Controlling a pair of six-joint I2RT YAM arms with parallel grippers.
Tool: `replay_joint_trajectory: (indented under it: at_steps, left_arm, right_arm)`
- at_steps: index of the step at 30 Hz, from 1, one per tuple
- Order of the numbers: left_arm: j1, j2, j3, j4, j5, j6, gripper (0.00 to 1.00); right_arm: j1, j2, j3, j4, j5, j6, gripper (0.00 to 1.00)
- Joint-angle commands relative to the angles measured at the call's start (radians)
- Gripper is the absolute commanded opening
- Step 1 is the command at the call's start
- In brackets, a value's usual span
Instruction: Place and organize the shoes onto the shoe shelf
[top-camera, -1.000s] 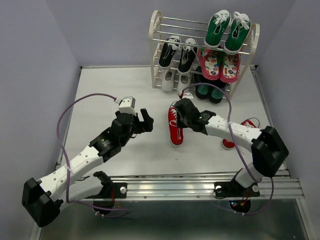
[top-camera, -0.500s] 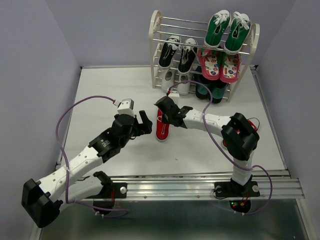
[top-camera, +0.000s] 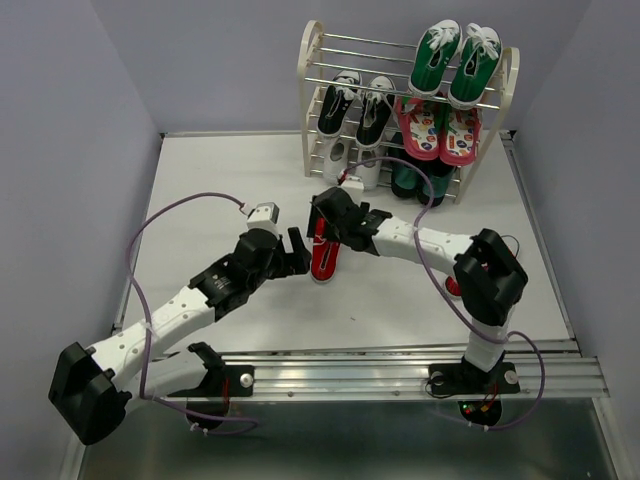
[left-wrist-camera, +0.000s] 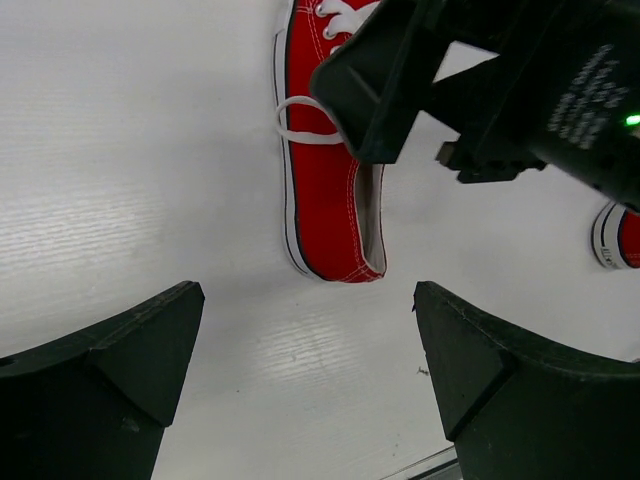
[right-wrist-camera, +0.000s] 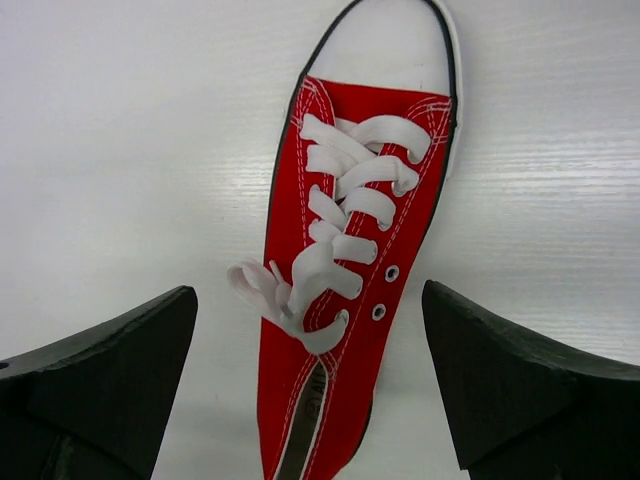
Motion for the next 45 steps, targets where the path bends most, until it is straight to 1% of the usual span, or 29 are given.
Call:
replay_joint_trajectory:
  at_steps: [1, 3, 8, 9, 12, 13, 16, 20, 23, 24, 27, 28, 29, 30, 36, 38, 42, 45]
  left_arm:
    - [-0.006, 0.049, 0.001, 0.071, 0.049, 0.043, 0.99]
    - [-0.007, 0.081, 0.016, 0.086, 0.072, 0.053, 0.99]
    - [-0.026, 0.198, 0.060, 0.136, 0.106, 0.078, 0.99]
    - [-0.032, 0.216, 0.079, 0.134, 0.109, 0.098, 0.99]
    - [-0.059, 0.301, 0.122, 0.163, 0.094, 0.133, 0.99]
    - [-0.062, 0.346, 0.137, 0.157, 0.089, 0.141, 0.99]
    - [-0.072, 0.420, 0.185, 0.149, 0.071, 0.149, 0.99]
    - [-0.085, 0.486, 0.232, 0.143, 0.056, 0.149, 0.96]
    - [-0.101, 0.529, 0.249, 0.097, 0.020, 0.138, 0.94]
    - [-0.111, 0.546, 0.261, 0.076, -0.015, 0.130, 0.93]
    - [-0.122, 0.568, 0.278, 0.057, -0.037, 0.115, 0.88]
    - [-0.125, 0.578, 0.281, 0.056, -0.037, 0.112, 0.83]
    - [-0.125, 0.585, 0.284, 0.054, -0.037, 0.112, 0.81]
    - [-0.127, 0.595, 0.290, 0.050, -0.046, 0.101, 0.75]
    - [-0.130, 0.617, 0.301, 0.022, -0.069, 0.080, 0.59]
    - [-0.130, 0.626, 0.303, 0.017, -0.073, 0.078, 0.56]
    - [-0.130, 0.652, 0.324, -0.012, -0.109, 0.075, 0.56]
    - [-0.130, 0.674, 0.338, -0.024, -0.113, 0.080, 0.51]
  right_arm:
    - [-0.003, -0.173, -0.025, -0.004, 0.084, -0.004, 1.00]
    - [-0.029, -0.239, -0.053, -0.031, 0.083, -0.002, 1.00]
    - [-0.116, -0.366, -0.192, -0.156, 0.124, 0.010, 1.00]
    - [-0.159, -0.407, -0.215, -0.177, 0.123, 0.011, 1.00]
    - [-0.228, -0.469, -0.309, -0.197, 0.110, 0.005, 1.00]
    - [-0.238, -0.504, -0.326, -0.206, 0.113, -0.002, 1.00]
    - [-0.247, -0.536, -0.361, -0.248, 0.150, -0.019, 1.00]
    - [-0.256, -0.567, -0.381, -0.280, 0.181, -0.022, 1.00]
    - [-0.265, -0.573, -0.392, -0.282, 0.182, -0.030, 1.00]
    - [-0.274, -0.576, -0.396, -0.283, 0.182, -0.027, 1.00]
    - [-0.275, -0.578, -0.401, -0.282, 0.182, -0.030, 1.00]
    - [-0.275, -0.576, -0.403, -0.283, 0.182, -0.030, 1.00]
    - [-0.275, -0.576, -0.406, -0.282, 0.184, -0.033, 1.00]
    - [-0.284, -0.576, -0.406, -0.282, 0.184, -0.032, 1.00]
    - [-0.284, -0.581, -0.415, -0.283, 0.182, -0.033, 1.00]
    - [-0.293, -0.585, -0.415, -0.282, 0.182, -0.036, 1.00]
    - [-0.293, -0.596, -0.416, -0.283, 0.184, -0.036, 1.00]
    - [-0.293, -0.605, -0.418, -0.282, 0.193, -0.039, 1.00]
